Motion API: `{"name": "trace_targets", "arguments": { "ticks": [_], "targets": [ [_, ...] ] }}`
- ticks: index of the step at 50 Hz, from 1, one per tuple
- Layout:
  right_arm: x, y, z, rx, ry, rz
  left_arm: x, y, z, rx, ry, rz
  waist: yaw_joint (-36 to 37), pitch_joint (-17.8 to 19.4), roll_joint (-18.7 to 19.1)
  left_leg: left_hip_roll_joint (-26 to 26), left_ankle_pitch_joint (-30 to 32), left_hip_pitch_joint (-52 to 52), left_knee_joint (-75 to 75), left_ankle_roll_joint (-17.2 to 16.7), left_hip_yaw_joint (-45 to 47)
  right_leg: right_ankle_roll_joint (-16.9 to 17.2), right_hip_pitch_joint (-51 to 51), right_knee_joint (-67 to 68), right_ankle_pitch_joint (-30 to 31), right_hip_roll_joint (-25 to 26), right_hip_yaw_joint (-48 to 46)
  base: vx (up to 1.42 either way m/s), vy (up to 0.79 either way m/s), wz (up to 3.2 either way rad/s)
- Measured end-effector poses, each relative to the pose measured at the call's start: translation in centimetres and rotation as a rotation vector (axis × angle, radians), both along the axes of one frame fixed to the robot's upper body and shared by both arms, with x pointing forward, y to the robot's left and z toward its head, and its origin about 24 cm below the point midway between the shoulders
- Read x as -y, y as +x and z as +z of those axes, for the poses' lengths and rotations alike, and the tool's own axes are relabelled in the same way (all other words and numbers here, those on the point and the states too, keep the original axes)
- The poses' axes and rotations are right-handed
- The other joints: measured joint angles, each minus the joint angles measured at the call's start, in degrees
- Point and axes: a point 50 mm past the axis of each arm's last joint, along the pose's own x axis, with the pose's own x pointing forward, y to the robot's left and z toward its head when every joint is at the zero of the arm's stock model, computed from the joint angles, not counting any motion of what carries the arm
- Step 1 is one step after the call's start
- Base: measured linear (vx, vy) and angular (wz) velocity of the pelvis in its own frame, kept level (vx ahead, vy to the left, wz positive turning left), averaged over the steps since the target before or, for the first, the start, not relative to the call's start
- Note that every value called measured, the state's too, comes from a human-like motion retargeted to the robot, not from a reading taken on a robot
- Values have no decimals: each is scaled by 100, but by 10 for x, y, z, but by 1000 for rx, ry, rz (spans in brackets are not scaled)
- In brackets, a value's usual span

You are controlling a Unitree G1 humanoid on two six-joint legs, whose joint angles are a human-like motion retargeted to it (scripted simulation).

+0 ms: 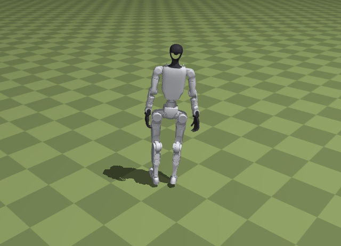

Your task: In place motions

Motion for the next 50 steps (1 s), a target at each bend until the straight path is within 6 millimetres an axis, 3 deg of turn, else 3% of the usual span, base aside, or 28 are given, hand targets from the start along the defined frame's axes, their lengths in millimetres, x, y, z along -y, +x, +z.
{"name": "trace_targets", "arguments": {
  "ticks": [5,10,14,23,30,35,38,45,50],
  "targets": [
    [-9,-4,-2,21,17,-98,-10,39,1,98,-5,-107,-300,-41,-7,-185,72,-296,-119,137,-305,156,-80,-90,-22,-224,-418,-1,3,80],
    [-20,-5,-4,14,66,-99,-22,61,5,160,23,-228,172,102,-189,-333,-81,-379,184,213,-394,213,-2,-129,76,-374,-341,19,5,-18],
    [-28,16,-7,50,109,32,-25,44,4,124,47,-200,396,24,-223,-407,-210,-263,141,311,-300,269,-6,-118,136,-392,-139,24,9,-63],
    [-51,88,-5,282,235,223,-2,-26,5,-128,-73,-38,366,-129,-197,-555,-487,-167,100,498,-302,440,-67,-124,311,-459,34,22,14,-32],
    [-48,113,1,383,224,304,-3,-37,7,-167,-77,-42,246,-62,-202,-565,-617,-152,142,521,-369,553,-267,473,73,-542,20,18,12,7],
    [-28,101,0,319,137,399,-11,-29,7,-161,-38,-30,220,127,29,-197,-631,-92,199,515,-309,157,-1056,2174,448,-206,492,10,5,-1],
    [-19,79,-3,266,99,367,-17,-19,7,-157,-29,-38,-92,249,-2,-175,-632,-42,231,601,-392,314,-1498,2357,484,-334,353,5,3,66],
    [-6,6,-3,77,63,-32,-24,27,5,-39,-13,-112,-672,772,-273,-439,-645,271,367,841,-826,785,-2515,748,326,-841,554,4,0,66],
    [-12,-24,0,23,35,-329,-27,65,6,68,-1,-175,-960,1150,-261,-332,-591,493,312,915,-923,857,-3368,78,63,-904,983,-7,-1,25]
  ]
}}
